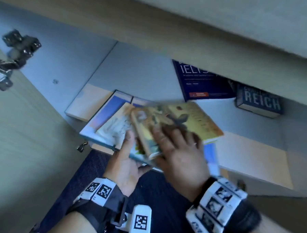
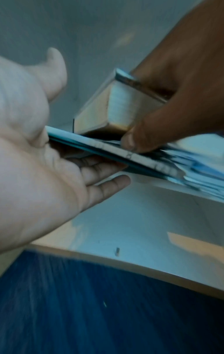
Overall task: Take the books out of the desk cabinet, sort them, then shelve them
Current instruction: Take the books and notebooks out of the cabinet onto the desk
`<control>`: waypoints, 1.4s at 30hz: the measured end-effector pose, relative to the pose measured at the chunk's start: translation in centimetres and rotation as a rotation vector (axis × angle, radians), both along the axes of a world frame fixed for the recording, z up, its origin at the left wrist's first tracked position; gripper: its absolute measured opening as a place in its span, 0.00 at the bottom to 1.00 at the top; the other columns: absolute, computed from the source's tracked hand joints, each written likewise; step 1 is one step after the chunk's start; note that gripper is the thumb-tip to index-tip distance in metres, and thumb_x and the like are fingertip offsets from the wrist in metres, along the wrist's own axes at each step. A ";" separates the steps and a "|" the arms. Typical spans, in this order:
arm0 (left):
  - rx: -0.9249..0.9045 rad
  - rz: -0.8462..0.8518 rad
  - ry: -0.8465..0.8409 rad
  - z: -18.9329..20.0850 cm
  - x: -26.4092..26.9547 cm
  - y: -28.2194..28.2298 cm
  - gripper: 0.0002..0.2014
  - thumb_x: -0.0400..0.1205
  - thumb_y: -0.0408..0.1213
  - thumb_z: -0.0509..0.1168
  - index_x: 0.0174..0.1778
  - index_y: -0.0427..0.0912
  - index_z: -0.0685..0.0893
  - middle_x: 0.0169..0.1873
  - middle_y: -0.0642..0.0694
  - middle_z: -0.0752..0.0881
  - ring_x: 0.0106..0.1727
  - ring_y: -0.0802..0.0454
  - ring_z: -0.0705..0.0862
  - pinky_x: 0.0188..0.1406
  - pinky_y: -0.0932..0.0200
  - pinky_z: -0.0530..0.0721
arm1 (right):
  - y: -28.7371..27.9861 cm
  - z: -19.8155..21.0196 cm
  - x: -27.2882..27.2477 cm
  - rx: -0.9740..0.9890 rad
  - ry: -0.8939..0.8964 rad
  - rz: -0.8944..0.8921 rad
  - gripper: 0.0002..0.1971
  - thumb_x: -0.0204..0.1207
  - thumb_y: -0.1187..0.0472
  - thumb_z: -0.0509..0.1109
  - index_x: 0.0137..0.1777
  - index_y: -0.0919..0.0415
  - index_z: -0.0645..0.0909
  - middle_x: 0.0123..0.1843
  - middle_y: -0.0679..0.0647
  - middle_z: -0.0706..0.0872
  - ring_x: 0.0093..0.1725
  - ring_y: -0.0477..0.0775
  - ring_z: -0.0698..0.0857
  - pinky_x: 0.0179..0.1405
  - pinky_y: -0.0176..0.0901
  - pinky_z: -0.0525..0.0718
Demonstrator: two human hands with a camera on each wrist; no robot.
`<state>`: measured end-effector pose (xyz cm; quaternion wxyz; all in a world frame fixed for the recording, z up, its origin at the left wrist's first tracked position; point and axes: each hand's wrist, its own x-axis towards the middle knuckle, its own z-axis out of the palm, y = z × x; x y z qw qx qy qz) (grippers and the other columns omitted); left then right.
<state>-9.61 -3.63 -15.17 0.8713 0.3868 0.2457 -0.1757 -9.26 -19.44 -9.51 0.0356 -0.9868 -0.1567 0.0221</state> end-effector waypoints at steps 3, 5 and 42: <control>-0.069 0.052 0.039 1.0 -1.4 1.9 0.38 0.64 0.59 0.82 0.70 0.47 0.87 0.63 0.37 0.90 0.54 0.41 0.92 0.41 0.49 0.92 | 2.5 1.6 -2.4 0.115 0.224 0.086 0.42 0.74 0.30 0.62 0.87 0.46 0.65 0.85 0.53 0.73 0.83 0.64 0.71 0.77 0.68 0.75; -0.009 0.056 0.050 2.1 -2.4 3.2 0.32 0.71 0.48 0.80 0.72 0.44 0.84 0.60 0.38 0.91 0.50 0.41 0.92 0.37 0.51 0.92 | 2.1 4.0 -3.1 0.257 0.367 0.098 0.43 0.75 0.28 0.58 0.88 0.45 0.62 0.87 0.50 0.69 0.86 0.56 0.67 0.82 0.59 0.71; 0.142 -0.124 -0.149 51.1 4.4 8.1 0.28 0.70 0.52 0.79 0.64 0.44 0.87 0.55 0.37 0.91 0.49 0.38 0.89 0.46 0.46 0.90 | -4.0 44.5 1.1 1.651 0.351 -0.718 0.21 0.78 0.60 0.78 0.69 0.68 0.84 0.65 0.63 0.92 0.70 0.64 0.87 0.79 0.61 0.76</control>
